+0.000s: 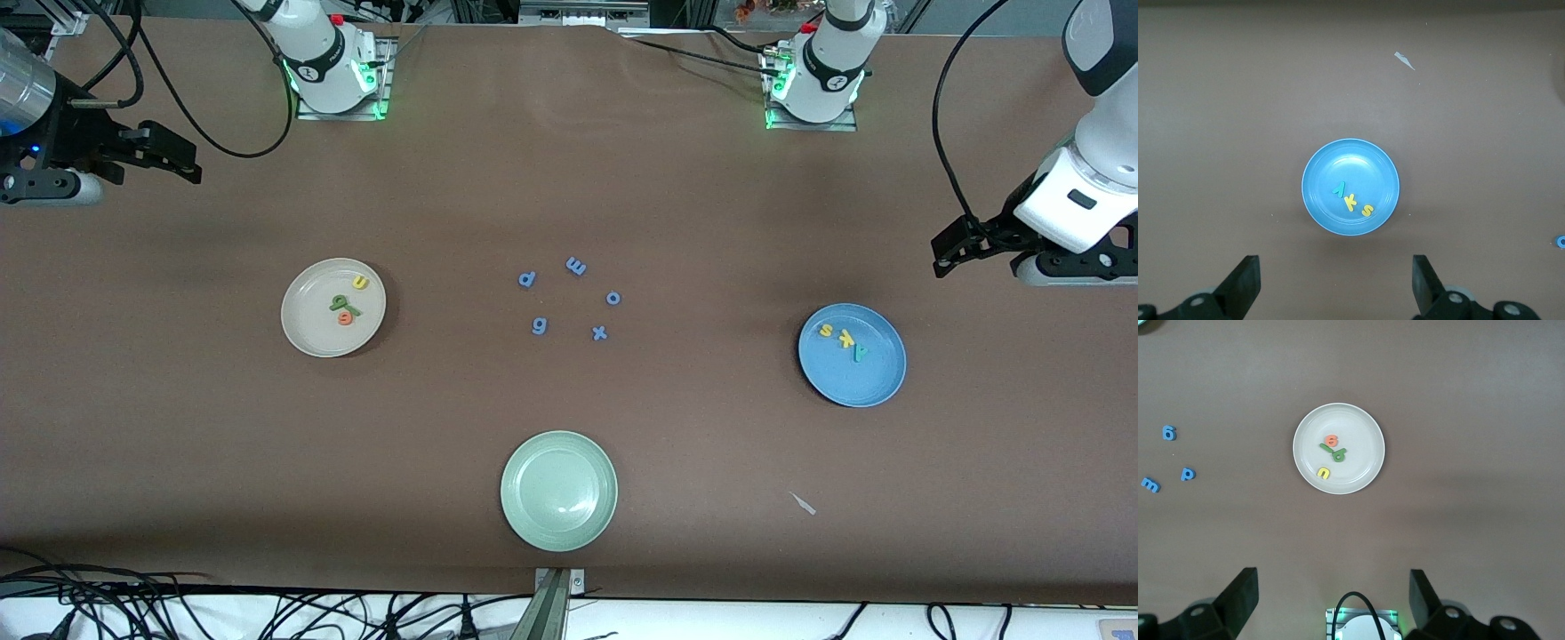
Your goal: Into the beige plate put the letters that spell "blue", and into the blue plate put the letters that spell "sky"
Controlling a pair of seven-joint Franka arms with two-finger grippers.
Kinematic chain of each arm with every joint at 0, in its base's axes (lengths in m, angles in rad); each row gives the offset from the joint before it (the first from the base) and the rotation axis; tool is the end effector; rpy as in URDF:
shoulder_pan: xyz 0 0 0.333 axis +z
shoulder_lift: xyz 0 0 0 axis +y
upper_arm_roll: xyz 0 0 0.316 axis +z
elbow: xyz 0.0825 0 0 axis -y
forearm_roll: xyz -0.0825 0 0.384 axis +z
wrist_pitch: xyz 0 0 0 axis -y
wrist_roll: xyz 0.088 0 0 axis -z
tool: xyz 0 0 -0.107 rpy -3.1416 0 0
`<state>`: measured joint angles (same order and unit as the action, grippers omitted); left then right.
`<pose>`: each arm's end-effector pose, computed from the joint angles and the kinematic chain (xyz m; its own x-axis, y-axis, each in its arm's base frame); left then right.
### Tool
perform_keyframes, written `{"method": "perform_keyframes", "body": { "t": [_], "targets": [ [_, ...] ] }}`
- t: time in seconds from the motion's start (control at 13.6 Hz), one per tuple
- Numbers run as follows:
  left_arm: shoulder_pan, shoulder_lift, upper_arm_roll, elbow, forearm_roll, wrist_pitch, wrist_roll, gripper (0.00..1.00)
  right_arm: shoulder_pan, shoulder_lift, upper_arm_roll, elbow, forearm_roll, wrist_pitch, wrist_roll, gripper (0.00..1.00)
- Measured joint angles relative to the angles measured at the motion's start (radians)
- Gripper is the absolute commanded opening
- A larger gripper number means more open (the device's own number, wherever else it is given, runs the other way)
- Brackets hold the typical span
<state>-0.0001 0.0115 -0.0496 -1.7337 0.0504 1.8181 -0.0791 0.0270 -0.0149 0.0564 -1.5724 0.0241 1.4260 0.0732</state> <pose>0.5737 -0.0243 0.5624 0.9969 0.0172 0.0762 0.0205 -0.9989 -0.0432 0.5318 0.0476 0.6202 0.9911 0.0128 -0.1325 0.0111 -0.9998 -0.0136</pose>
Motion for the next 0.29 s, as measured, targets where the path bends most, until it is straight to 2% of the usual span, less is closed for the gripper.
{"method": "perform_keyframes", "body": {
  "t": [0.29],
  "targets": [
    [0.0, 0.0, -0.001, 0.0, 0.0, -0.003, 0.0, 1.0, -0.001, 0.007, 0.0, 0.0, -0.001, 0.003, 0.0, 1.0]
  ]
}}
